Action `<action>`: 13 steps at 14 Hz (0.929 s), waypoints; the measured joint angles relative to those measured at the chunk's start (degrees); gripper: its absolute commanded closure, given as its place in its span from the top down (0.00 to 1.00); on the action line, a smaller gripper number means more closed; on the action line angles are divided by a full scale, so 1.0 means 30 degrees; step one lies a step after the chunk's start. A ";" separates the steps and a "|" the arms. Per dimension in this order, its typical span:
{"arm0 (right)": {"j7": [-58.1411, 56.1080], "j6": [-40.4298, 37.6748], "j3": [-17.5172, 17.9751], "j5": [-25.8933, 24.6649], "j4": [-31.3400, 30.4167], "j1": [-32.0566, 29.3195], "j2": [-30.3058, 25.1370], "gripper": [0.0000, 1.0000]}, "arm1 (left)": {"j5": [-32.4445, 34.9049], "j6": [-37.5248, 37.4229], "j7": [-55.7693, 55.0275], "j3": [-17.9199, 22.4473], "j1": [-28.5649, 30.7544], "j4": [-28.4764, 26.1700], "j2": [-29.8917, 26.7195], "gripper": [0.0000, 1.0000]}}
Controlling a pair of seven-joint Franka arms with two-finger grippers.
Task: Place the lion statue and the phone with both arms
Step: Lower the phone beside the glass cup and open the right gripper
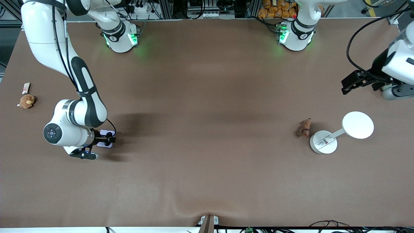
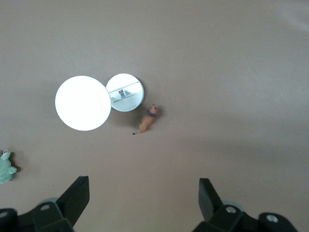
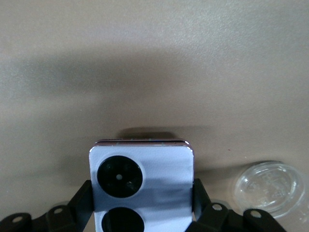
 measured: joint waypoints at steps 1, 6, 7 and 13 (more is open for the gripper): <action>-0.0040 0.0025 0.0007 0.0000 -0.0001 -0.0001 0.0002 1.00 | -0.0001 0.0000 0.0000 0.0297 -0.0488 -0.0128 -0.0048 1.00; -0.0127 0.0019 0.0121 0.0001 0.0036 0.0044 -0.0041 1.00 | -0.0045 0.0777 -0.0001 0.0835 -0.1663 -0.1040 -0.0370 1.00; -0.0128 -0.0013 0.0143 0.0001 0.0073 0.0072 -0.0112 1.00 | -0.0137 0.1168 -0.0001 0.0996 -0.1736 -0.1444 -0.0563 1.00; -0.0139 -0.3008 0.0197 0.0000 0.1160 0.0229 -0.2848 1.00 | -0.0695 0.1655 0.0011 0.1478 -0.1779 -0.2621 -0.1519 1.00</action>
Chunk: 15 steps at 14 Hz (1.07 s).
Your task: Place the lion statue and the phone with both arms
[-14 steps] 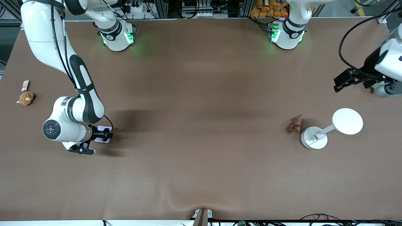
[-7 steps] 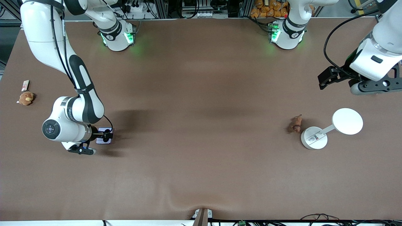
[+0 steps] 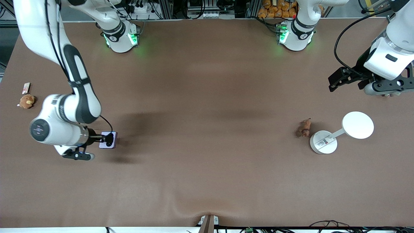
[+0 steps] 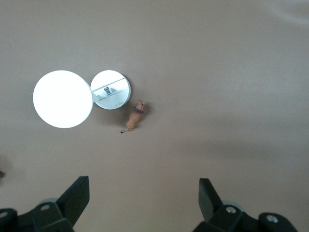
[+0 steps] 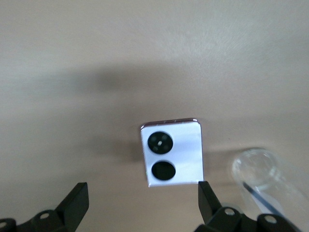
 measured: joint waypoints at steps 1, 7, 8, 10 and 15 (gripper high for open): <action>-0.0029 -0.0599 -0.0003 -0.0004 0.0044 0.0000 -0.0795 1.00 | -0.0069 0.0006 0.0000 0.0028 0.0075 -0.0140 -0.0117 1.00; -0.0050 -0.4685 -0.0071 -0.0050 0.0161 -0.0200 -0.5497 1.00 | -0.0321 0.0103 0.0131 -0.0635 0.1369 -0.0569 -0.0380 1.00; -0.0052 -0.5162 -0.0099 -0.0104 0.0157 -0.0430 -0.6044 1.00 | -0.0321 0.0118 0.0131 -0.0682 0.1397 -0.0587 -0.0380 1.00; -0.0140 -0.6192 -0.0072 -0.0483 0.0153 -0.1025 -0.6998 1.00 | -0.0322 0.0129 0.0131 -0.0724 0.1401 -0.0624 -0.0380 1.00; -0.0227 -0.8594 0.1099 -0.2011 0.0338 -0.2119 -0.9024 1.00 | -0.0322 0.0191 0.0132 -0.0798 0.1405 -0.0722 -0.0376 1.00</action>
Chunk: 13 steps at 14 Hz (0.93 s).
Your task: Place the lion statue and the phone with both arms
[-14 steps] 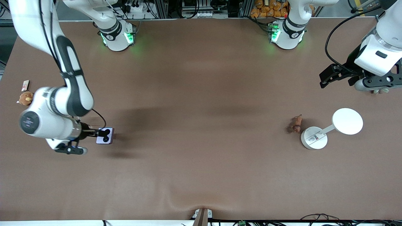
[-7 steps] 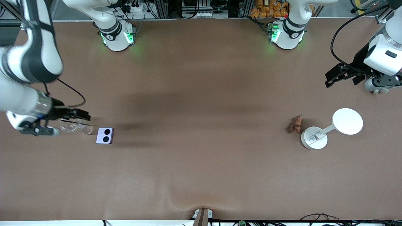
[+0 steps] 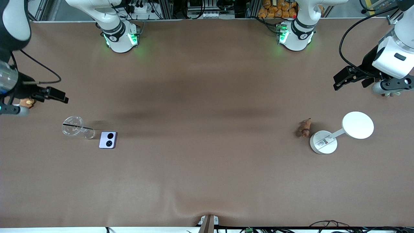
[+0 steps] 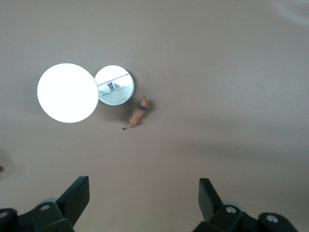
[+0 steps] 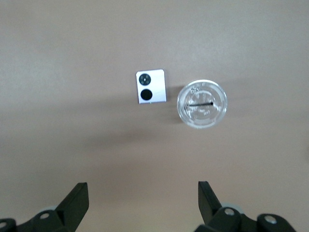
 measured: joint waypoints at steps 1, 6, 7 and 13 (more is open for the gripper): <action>0.0000 -0.0539 0.0088 -0.0077 0.0250 -0.0003 -0.0294 1.00 | 0.0000 0.0008 0.0000 -0.0017 0.0000 -0.0021 0.0000 1.00; -0.0626 -0.2535 0.0163 -0.0142 0.2426 -0.0080 -0.0758 1.00 | 0.0000 0.0010 0.0000 -0.0057 0.0000 -0.0039 0.0000 1.00; -0.0853 -0.2692 0.0151 -0.0154 0.2593 -0.0159 -0.0757 1.00 | 0.0000 0.0010 0.0000 -0.0065 0.0000 -0.0040 0.0000 1.00; -0.1251 -0.3660 0.0126 -0.0239 0.3154 -0.0373 -0.0753 1.00 | 0.0000 -0.0010 0.0065 -0.0153 -0.0004 -0.0070 -0.0001 1.00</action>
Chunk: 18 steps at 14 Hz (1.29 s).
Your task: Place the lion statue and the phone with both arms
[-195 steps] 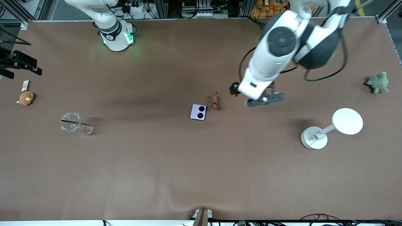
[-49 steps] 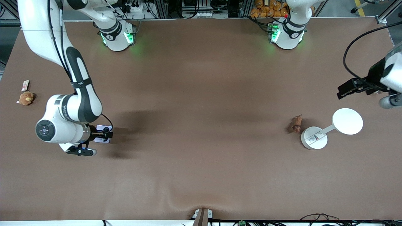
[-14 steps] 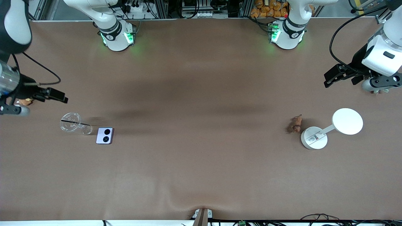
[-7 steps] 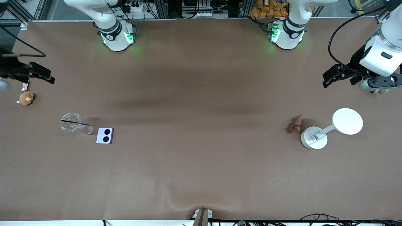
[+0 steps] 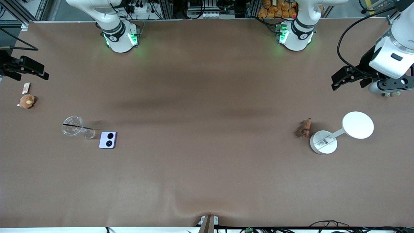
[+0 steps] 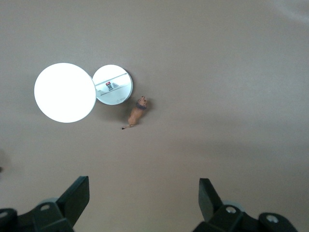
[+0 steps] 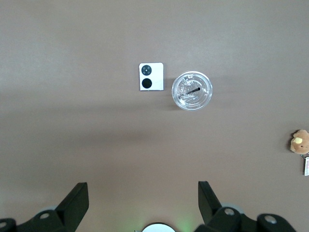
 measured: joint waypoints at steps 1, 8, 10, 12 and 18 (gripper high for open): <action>-0.0006 -0.0006 0.0000 -0.0061 0.0022 -0.0001 0.0001 1.00 | 0.0057 -0.0031 0.0180 -0.0065 -0.0002 -0.0033 0.0000 1.00; -0.0011 -0.0008 0.0000 -0.0187 0.0130 -0.0044 0.0019 1.00 | 0.0510 -0.0672 0.0372 -0.0270 0.0088 -0.0003 -0.0004 1.00; -0.0008 -0.0007 -0.0003 -0.0188 0.0138 -0.0169 0.0055 1.00 | 0.0511 -0.1071 0.0372 -0.0265 0.0138 0.0150 -0.0008 1.00; -0.0014 -0.0007 -0.0003 -0.0187 0.0139 -0.0250 0.0075 1.00 | 0.0513 -0.1316 0.0372 -0.0247 0.0197 0.0379 -0.0020 1.00; -0.0014 -0.0008 0.0056 -0.0187 0.0139 -0.0273 0.0109 1.00 | 0.0541 -0.1669 0.0372 -0.0151 0.0350 0.0566 -0.0033 1.00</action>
